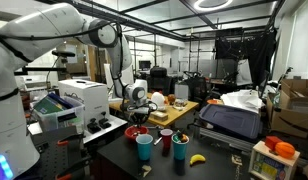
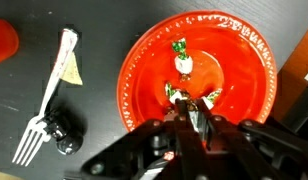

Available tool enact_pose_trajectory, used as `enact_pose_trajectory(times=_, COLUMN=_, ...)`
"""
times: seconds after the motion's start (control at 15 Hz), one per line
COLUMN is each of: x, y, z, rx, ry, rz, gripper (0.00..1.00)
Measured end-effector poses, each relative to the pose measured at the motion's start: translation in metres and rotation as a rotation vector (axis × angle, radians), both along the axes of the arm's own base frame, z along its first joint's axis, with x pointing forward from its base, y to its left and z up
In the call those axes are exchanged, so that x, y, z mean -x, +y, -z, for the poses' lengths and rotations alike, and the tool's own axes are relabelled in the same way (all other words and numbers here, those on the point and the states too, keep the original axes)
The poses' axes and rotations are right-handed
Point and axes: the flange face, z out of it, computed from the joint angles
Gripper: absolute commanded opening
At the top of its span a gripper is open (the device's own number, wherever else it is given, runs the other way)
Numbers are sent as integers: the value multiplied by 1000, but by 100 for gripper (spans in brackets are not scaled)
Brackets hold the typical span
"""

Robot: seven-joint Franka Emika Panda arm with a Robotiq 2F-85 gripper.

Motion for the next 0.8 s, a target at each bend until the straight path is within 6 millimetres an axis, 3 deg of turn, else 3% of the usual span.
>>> enact_pose_trajectory(times=0.33, x=7, y=-16, z=-20, rx=-20, ry=14, rz=38, gripper=3)
enact_pose_trajectory(times=0.8, x=17, y=-55, z=-56, rx=-45, ry=30, rz=137, gripper=3)
